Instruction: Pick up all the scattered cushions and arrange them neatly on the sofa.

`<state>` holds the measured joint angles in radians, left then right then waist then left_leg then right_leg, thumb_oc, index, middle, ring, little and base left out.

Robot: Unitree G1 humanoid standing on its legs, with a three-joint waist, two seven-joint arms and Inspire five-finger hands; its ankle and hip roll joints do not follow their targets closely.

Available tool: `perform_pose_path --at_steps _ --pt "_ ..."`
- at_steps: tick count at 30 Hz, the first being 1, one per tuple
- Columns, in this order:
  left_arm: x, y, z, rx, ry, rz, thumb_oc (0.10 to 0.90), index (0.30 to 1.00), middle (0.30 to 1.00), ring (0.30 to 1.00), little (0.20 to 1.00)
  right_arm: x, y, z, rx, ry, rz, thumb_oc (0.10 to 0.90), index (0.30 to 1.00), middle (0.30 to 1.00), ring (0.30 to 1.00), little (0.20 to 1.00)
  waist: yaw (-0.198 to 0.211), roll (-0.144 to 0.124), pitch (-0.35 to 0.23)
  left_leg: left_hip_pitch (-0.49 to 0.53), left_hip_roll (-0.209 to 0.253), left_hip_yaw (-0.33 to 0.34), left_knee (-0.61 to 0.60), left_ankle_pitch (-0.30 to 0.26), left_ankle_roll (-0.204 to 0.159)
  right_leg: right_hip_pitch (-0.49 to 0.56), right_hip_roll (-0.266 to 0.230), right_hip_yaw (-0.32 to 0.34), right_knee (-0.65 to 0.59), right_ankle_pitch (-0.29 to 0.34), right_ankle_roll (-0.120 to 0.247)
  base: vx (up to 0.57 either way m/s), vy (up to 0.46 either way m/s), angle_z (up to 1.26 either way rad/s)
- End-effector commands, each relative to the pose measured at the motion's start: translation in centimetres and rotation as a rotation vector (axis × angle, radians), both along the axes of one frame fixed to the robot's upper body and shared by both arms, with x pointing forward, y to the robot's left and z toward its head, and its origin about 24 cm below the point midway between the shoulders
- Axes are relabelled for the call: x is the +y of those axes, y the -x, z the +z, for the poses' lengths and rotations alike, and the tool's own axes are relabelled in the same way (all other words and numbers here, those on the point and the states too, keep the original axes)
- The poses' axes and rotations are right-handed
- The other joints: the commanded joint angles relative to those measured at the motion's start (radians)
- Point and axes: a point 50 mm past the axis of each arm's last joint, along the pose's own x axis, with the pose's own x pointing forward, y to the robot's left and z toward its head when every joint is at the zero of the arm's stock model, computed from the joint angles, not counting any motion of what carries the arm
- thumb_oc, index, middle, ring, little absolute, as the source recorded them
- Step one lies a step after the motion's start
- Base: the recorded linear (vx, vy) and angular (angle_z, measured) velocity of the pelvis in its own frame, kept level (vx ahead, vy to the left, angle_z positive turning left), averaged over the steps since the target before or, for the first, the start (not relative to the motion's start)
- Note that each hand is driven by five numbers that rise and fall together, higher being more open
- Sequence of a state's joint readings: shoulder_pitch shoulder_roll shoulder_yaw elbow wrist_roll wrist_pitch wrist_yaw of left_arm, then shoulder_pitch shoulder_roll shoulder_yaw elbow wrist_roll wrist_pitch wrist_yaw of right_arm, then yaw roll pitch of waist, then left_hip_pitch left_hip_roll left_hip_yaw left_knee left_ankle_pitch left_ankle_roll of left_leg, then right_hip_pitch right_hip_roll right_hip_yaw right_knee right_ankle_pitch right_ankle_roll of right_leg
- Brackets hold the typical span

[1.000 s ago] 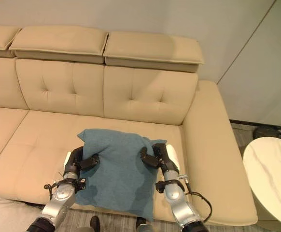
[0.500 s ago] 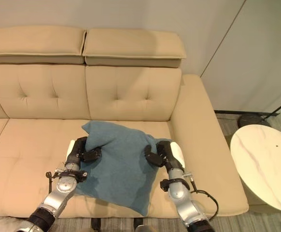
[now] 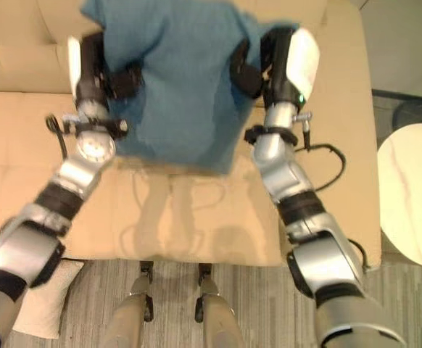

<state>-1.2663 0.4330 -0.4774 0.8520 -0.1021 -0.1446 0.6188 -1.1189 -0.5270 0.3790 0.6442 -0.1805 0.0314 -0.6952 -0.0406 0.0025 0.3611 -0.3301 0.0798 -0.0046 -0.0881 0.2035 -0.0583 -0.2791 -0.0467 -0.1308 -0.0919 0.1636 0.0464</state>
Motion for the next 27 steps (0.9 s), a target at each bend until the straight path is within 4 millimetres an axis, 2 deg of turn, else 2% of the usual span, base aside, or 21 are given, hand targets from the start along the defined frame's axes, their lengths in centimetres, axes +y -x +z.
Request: perform_pose_path --at_steps 1,3,5,8,9,11,14,15,16,17,20,21,23,25,26,27 --pt "-1.5 2.3 9.4 -0.345 -0.187 0.078 0.800 0.900 0.900 0.900 0.900 4.7 2.8 9.0 -0.413 -0.023 0.128 0.800 0.900 0.900 0.900 0.900 -0.011 -0.043 -0.100 -0.030 -0.019 0.007 0.001 -0.090 -0.017 -0.008 -0.009 0.020 0.042 -0.099 0.071 -0.03 0.062 0.02" --pt "0.1 1.0 8.3 -0.223 -0.083 0.107 0.800 0.900 0.900 0.900 0.900 4.9 2.0 9.0 -0.363 -0.059 0.128 0.800 0.900 0.900 0.900 0.900 -0.012 -0.030 -0.110 -0.058 -0.029 0.007 0.001 -0.088 -0.021 -0.024 -0.014 0.022 0.016 -0.078 0.078 0.00 0.068 -0.03" --pt "0.6 0.7 7.7 -0.193 -0.030 0.105 0.800 0.900 0.900 0.900 0.900 5.1 1.8 8.8 -0.350 -0.054 0.128 0.800 0.900 0.900 0.900 0.900 -0.013 -0.027 -0.112 -0.068 -0.030 0.008 0.001 -0.087 -0.021 -0.031 -0.015 0.020 0.009 -0.074 0.080 0.00 0.042 -0.04" --pt "1.6 -0.3 5.3 -0.074 0.035 0.107 0.800 0.900 0.900 0.900 0.900 4.9 1.6 8.0 -0.318 -0.007 0.103 0.800 0.900 0.900 0.900 0.900 -0.016 -0.017 -0.115 -0.077 -0.034 0.009 0.001 -0.084 -0.026 -0.041 -0.020 0.018 0.005 -0.075 0.082 0.01 0.034 -0.02" --pt "1.8 -0.8 3.9 -0.019 0.070 0.109 0.800 0.900 0.900 0.900 0.900 4.4 1.7 7.8 -0.321 -0.013 0.084 0.800 0.900 0.900 0.900 0.900 -0.017 -0.016 -0.113 -0.085 -0.038 0.010 0.001 -0.082 -0.027 -0.048 -0.022 0.021 0.005 -0.074 0.081 0.00 0.000 0.00" --pt "1.9 -1.0 3.1 0.010 0.084 0.115 0.800 0.900 0.900 0.900 0.900 4.1 1.7 7.8 -0.330 -0.023 0.077 0.800 0.900 0.900 0.900 0.900 -0.018 -0.015 -0.113 -0.093 -0.041 0.011 0.001 -0.079 -0.029 -0.056 -0.023 0.021 0.005 -0.072 0.081 0.00 0.008 0.06" --pt "3.5 -1.7 -0.8 0.144 0.043 0.195 0.800 0.900 0.900 0.900 0.900 3.3 2.6 8.4 -0.394 -0.036 0.085 0.800 0.900 0.900 0.900 0.900 -0.021 -0.017 -0.107 -0.114 -0.043 0.012 0.001 -0.076 -0.031 -0.072 -0.028 0.021 0.005 -0.066 0.086 -0.01 0.026 0.30" --pt "3.5 -1.7 -0.8 0.145 0.042 0.194 0.800 0.900 0.900 0.900 0.900 3.2 2.6 8.3 -0.392 -0.036 0.084 0.800 0.900 0.900 0.900 0.900 -0.021 -0.017 -0.110 -0.116 -0.043 0.011 0.001 -0.076 -0.031 -0.074 -0.028 0.020 0.005 -0.066 0.086 0.02 0.019 -0.32" --pt "4.3 -1.8 -2.3 0.196 0.045 0.230 0.800 0.900 0.900 0.900 0.900 3.0 3.1 8.6 -0.426 -0.049 0.100 0.800 0.900 0.900 0.900 0.900 -0.023 -0.019 -0.107 -0.119 -0.042 0.011 0.001 -0.076 -0.032 -0.079 -0.028 0.018 0.005 -0.065 0.089 0.01 0.004 -0.38" --pt "4.9 -1.8 -2.8 0.220 0.034 0.260 0.800 0.900 0.900 0.900 0.900 2.9 3.6 8.7 -0.449 -0.058 0.116 0.800 0.900 0.900 0.900 0.900 -0.024 -0.022 -0.106 -0.121 -0.042 0.012 0.001 -0.076 -0.031 -0.083 -0.027 0.019 0.005 -0.065 0.090 0.01 0.004 -0.35" --pt "5.8 -1.8 -3.2 0.241 -0.038 0.325 0.800 0.900 0.900 0.900 0.900 2.5 4.5 8.6 -0.499 -0.078 0.138 0.800 0.900 0.900 0.900 0.900 -0.028 -0.026 -0.103 -0.122 -0.042 0.014 0.001 -0.078 -0.031 -0.086 -0.027 0.022 0.005 -0.065 0.091 0.00 0.001 -0.10" --pt "6.3 -1.5 -2.3 0.194 -0.113 0.374 0.800 0.900 0.900 0.900 0.900 2.0 5.1 8.3 -0.531 -0.094 0.160 0.800 0.900 0.900 0.900 0.900 -0.030 -0.027 -0.100 -0.124 -0.043 0.013 0.001 -0.077 -0.031 -0.087 -0.028 0.022 0.005 -0.065 0.092 0.01 -0.002 0.42" --pt "6.6 -1.3 -1.9 0.159 -0.158 0.390 0.800 0.900 0.900 0.900 0.900 1.5 5.7 7.8 -0.553 -0.105 0.171 0.800 0.900 0.900 0.900 0.900 -0.030 -0.030 -0.099 -0.122 -0.043 0.014 0.001 -0.079 -0.030 -0.085 -0.028 0.023 0.005 -0.066 0.092 0.01 0.003 0.28" --pt "7.6 -1.1 -2.0 0.162 -0.154 0.401 0.800 0.900 0.900 0.900 0.900 1.3 6.1 6.4 -0.539 -0.123 0.214 0.800 0.900 0.900 0.900 0.900 -0.033 -0.033 -0.098 -0.118 -0.042 0.014 0.001 -0.081 -0.028 -0.082 -0.029 0.023 0.005 -0.066 0.092 0.01 0.003 -0.07" --pt "8.2 -0.8 -1.4 0.137 -0.121 0.397 0.800 0.900 0.900 0.900 0.900 1.1 6.5 4.7 -0.513 -0.135 0.250 0.800 0.900 0.900 0.900 0.900 -0.038 -0.032 -0.094 -0.116 -0.042 0.017 0.001 -0.084 -0.026 -0.079 -0.030 0.024 0.005 -0.066 0.092 0.01 0.004 -0.06" --pt "8.2 -0.8 -1.5 0.140 -0.122 0.396 0.800 0.900 0.900 0.900 0.900 1.1 6.6 4.5 -0.510 -0.136 0.250 0.800 0.900 0.900 0.900 0.900 -0.038 -0.033 -0.096 -0.115 -0.042 0.016 0.001 -0.084 -0.025 -0.078 -0.030 0.023 0.005 -0.066 0.092 0.01 0.005 -0.10"
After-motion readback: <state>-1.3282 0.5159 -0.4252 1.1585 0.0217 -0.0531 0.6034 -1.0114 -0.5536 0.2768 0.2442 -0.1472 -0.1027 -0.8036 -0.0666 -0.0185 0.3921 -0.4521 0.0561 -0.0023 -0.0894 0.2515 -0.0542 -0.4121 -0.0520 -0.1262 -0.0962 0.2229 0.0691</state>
